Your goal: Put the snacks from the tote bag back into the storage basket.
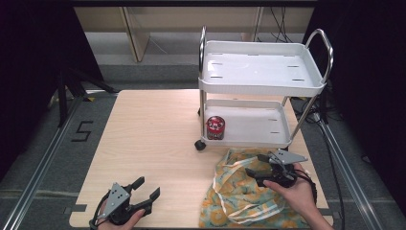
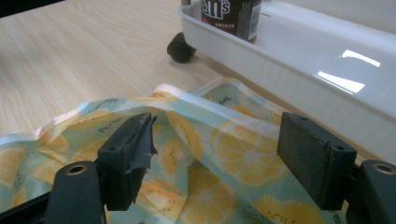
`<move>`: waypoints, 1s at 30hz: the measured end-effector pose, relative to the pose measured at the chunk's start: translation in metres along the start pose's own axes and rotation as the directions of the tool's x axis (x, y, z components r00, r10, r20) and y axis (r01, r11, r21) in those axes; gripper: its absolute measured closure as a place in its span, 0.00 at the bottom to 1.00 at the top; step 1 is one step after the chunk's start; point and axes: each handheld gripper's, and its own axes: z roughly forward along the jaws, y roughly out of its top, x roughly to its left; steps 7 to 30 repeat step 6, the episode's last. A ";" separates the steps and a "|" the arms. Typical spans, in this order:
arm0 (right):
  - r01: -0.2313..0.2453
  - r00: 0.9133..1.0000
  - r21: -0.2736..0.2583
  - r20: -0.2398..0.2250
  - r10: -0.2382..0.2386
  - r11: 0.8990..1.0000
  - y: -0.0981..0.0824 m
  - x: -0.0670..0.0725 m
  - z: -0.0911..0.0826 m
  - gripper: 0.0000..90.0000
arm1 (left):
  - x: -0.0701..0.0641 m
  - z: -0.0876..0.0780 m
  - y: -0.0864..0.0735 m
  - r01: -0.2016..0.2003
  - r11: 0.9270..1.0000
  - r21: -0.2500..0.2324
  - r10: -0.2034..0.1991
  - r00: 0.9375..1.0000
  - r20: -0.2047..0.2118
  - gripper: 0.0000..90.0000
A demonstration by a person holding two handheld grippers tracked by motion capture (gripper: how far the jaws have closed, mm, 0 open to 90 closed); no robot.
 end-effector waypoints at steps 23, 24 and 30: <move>0.044 0.999 -0.038 0.012 -0.044 0.998 0.000 -0.002 0.000 0.31 | 0.001 0.002 0.000 0.003 1.000 -0.005 -0.002 1.000 0.010 0.33; 0.044 0.999 -0.038 0.012 -0.044 0.998 0.000 -0.002 0.000 0.31 | 0.001 0.002 0.000 0.003 1.000 -0.005 -0.002 1.000 0.010 0.33; 0.044 0.999 -0.038 0.012 -0.044 0.998 0.000 -0.002 0.000 0.31 | 0.001 0.002 0.000 0.003 1.000 -0.005 -0.002 1.000 0.010 0.33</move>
